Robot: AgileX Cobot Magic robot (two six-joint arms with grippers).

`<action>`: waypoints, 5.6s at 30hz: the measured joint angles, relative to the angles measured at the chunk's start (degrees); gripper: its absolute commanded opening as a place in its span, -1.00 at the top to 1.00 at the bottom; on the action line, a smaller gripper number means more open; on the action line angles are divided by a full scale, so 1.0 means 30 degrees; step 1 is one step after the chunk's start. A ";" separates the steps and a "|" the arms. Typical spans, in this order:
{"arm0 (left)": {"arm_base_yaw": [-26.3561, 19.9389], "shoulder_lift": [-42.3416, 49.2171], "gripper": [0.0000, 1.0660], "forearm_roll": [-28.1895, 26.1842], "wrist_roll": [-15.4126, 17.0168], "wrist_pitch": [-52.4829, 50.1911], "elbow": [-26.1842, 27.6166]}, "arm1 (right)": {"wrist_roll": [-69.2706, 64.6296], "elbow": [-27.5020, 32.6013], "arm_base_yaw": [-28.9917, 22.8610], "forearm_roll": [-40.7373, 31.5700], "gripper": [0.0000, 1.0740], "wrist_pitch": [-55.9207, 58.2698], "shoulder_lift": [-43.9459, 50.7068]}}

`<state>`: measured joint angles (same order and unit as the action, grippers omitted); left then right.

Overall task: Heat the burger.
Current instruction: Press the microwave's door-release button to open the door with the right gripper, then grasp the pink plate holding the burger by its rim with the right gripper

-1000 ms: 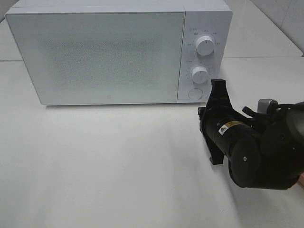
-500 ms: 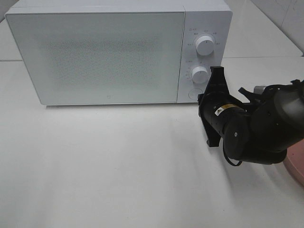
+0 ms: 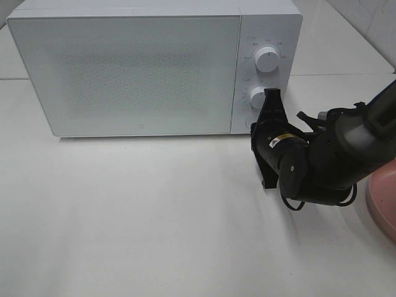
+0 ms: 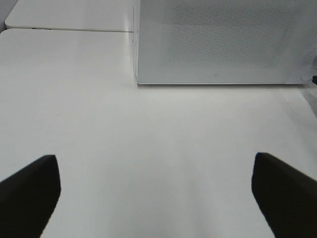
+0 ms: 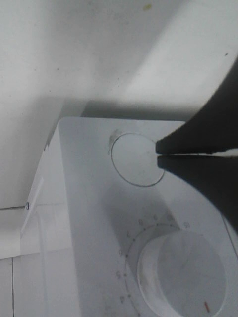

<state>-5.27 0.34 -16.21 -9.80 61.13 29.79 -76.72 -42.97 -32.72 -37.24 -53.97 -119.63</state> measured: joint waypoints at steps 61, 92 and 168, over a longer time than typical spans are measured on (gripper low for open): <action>0.0000 0.0000 -0.83 0.0325 0.0000 0.0000 0.0000 | 0.1986 -0.3915 0.0420 -0.2349 1.00 -0.0420 -0.2731; 0.0000 0.0000 -0.83 0.0344 0.0000 0.0000 0.0000 | 0.1662 -0.2846 0.0917 -0.0573 1.00 0.1146 -0.1375; 0.0000 0.0000 -0.83 0.0344 0.0000 0.0000 0.0000 | 1.9041 0.0649 0.8117 1.8602 -0.84 2.8514 1.0695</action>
<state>-5.27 0.34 -15.18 -9.80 61.13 29.79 -19.60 -41.02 -8.37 18.56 31.57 -87.55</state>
